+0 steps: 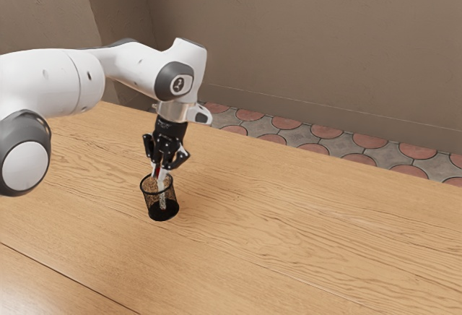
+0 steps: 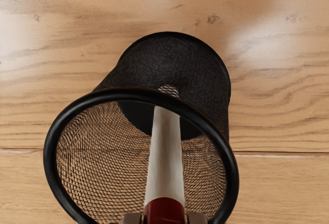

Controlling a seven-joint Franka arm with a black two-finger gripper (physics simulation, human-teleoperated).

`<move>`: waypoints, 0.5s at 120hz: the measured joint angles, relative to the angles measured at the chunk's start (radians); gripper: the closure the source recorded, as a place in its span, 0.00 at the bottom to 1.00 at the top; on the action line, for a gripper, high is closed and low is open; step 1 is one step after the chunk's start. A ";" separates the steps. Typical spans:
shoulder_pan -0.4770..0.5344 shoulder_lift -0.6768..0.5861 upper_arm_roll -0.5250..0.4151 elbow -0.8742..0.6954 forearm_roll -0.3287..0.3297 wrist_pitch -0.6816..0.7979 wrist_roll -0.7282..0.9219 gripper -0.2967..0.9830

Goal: Take the marker out of the pen holder and place it to the left of the pen holder.

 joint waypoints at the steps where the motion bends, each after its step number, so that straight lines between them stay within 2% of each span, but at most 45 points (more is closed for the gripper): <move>1: 0.000 0.000 0.000 0.000 0.000 0.000 0.000 0.75; 24: -0.015 -0.054 -0.002 -0.018 0.005 -0.023 0.001 0.80; 40: -0.026 -0.169 -0.004 -0.085 0.009 -0.048 0.002 0.82; 60: -0.048 -0.291 -0.009 -0.091 0.012 -0.104 0.003 0.83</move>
